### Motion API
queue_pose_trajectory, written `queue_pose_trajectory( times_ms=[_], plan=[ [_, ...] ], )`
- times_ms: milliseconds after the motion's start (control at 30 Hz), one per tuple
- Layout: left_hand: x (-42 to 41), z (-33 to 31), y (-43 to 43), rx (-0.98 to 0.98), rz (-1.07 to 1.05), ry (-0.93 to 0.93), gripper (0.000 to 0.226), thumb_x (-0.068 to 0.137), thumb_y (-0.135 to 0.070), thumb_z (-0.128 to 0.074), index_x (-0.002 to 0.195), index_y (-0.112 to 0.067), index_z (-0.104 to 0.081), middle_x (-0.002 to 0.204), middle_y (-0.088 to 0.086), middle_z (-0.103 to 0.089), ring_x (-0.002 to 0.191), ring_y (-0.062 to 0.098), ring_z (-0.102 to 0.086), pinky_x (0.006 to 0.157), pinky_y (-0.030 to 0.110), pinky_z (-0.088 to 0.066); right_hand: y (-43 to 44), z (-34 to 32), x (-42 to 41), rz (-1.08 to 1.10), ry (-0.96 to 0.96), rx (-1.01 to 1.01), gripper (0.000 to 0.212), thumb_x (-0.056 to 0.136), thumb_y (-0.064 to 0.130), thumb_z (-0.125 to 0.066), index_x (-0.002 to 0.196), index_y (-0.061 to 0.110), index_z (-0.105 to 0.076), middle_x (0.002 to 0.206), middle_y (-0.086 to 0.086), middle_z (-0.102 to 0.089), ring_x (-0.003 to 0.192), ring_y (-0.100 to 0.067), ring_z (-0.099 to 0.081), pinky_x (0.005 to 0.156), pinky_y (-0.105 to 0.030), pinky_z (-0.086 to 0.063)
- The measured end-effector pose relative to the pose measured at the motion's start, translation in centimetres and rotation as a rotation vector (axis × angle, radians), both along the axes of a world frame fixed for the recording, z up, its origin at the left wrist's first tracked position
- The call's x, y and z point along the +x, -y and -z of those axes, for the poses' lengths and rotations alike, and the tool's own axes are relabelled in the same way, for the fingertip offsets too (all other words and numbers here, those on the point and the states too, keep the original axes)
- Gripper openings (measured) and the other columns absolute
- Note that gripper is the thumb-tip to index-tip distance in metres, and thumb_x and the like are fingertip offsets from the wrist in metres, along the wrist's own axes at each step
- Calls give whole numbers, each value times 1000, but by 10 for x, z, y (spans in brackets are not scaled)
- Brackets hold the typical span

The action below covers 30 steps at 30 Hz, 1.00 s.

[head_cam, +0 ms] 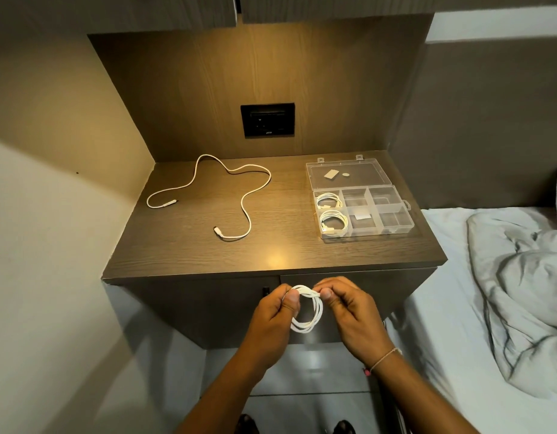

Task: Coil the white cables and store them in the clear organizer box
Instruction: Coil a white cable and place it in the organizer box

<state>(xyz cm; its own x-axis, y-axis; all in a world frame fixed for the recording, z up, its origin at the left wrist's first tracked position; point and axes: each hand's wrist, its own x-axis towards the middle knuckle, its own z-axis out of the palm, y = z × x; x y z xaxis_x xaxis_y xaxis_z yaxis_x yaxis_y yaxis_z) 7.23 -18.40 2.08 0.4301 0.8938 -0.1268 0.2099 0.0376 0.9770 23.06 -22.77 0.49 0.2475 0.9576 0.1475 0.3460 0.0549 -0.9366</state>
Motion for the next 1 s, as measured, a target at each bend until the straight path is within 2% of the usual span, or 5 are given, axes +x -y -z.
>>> queue_pose_trajectory(
  times_ms=[200, 433, 567, 733, 1000],
  plan=[
    [-4, -5, -2, -170, 47, 25, 38, 102, -30, -38, 71, -22, -57, 60, -11, -55, 56, 2, -49, 56, 15, -43, 1, 0, 11, 99, 444, 217, 25, 91, 45, -58, 99, 30, -77, 89, 5, -59, 87, -14, -53, 69, -25, -45],
    [-5, -12, -4, -254, 106, 58, 38, 103, -31, -36, 74, -18, -57, 59, -10, -56, 54, 2, -51, 55, 14, -45, 4, -4, 22, 169, 830, 433, 24, 89, 36, -65, 101, 21, -79, 87, -7, -71, 82, -25, -60, 66, -35, -49],
    [-2, -12, -4, -219, 99, 74, 37, 103, -32, -38, 73, -21, -57, 62, -7, -54, 58, 5, -48, 57, 18, -43, 12, -5, 8, 268, 644, 362, 15, 87, 24, -72, 98, 17, -79, 88, 1, -77, 77, -18, -67, 71, -28, -55],
    [3, -7, 1, -156, 37, 47, 35, 101, -36, -39, 75, -24, -58, 65, -9, -55, 61, 2, -50, 57, 16, -43, 17, -13, -24, 346, -73, 10, 30, 86, 4, -70, 104, 28, -76, 102, 7, -77, 97, -4, -71, 89, -32, -58],
    [5, -5, 0, -125, 12, 55, 33, 100, -35, -40, 77, -25, -60, 66, -12, -60, 64, 1, -54, 58, 14, -45, 18, -23, -18, 166, 166, -153, 48, 74, 21, -83, 117, 34, -67, 104, 21, -62, 100, 5, -58, 86, -8, -43]
  ],
)
